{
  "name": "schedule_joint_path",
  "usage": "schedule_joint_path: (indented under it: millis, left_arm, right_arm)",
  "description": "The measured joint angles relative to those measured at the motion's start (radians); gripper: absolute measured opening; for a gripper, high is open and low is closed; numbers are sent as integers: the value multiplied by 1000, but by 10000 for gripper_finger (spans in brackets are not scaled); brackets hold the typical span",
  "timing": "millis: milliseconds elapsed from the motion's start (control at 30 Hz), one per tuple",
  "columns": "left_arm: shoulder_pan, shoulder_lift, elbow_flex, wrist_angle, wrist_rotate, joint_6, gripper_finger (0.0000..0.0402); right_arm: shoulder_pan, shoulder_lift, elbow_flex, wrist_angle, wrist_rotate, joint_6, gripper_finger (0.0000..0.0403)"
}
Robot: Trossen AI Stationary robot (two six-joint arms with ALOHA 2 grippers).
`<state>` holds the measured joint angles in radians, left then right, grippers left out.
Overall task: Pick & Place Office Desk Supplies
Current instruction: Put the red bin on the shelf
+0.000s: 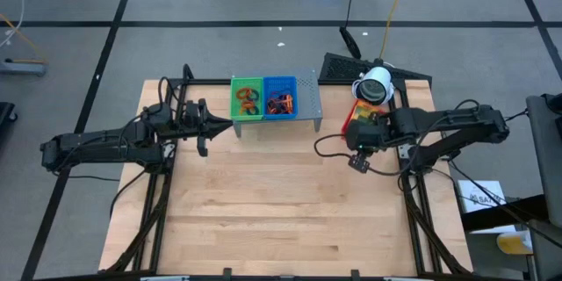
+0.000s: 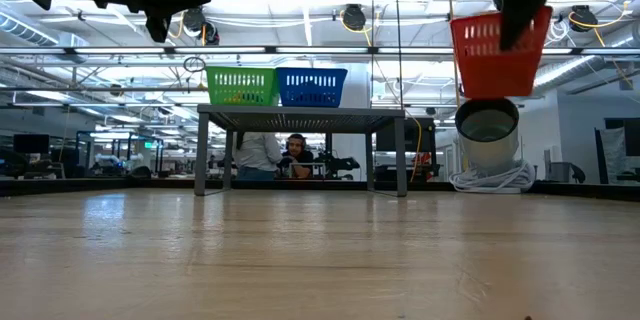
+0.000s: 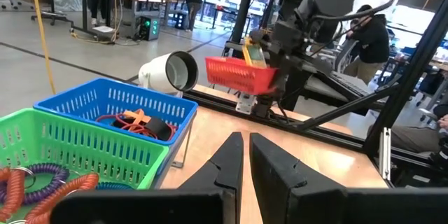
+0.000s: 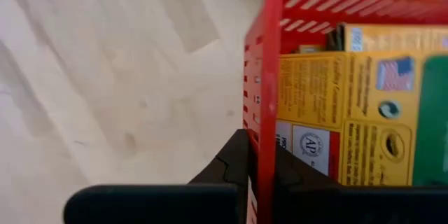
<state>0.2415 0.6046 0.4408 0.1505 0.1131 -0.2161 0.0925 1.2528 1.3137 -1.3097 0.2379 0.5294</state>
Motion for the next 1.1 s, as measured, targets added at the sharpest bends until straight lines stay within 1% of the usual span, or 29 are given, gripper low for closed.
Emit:
schedule_joint_path:
  millis: [100,267,400,533,600,800,867,1100]
  left_arm:
    - [0,0,0,-3,0,-9,33]
    - [-1,3,0,-53,0,-60,33]
    - [-1,4,0,-103,1,-83,33]
    - [-1,4,0,-95,2,-143,33]
    - [-1,4,0,-94,9,-159,33]
    - [-1,4,0,-97,46,-160,33]
    - [-4,4,0,-97,47,-160,33]
    - [-14,4,0,-113,46,-159,33]
  right_arm:
    - [-19,4,18,-4,32,-83,0]
    - [-74,31,19,7,43,-246,0]
    - [-139,62,19,65,-3,-396,0]
    - [-211,96,19,133,-64,-508,0]
    - [-242,112,19,149,-85,-544,0]
    - [-305,141,19,170,-89,-617,0]
    - [-318,140,19,184,-110,-639,0]
    - [-330,140,23,207,-113,-704,0]
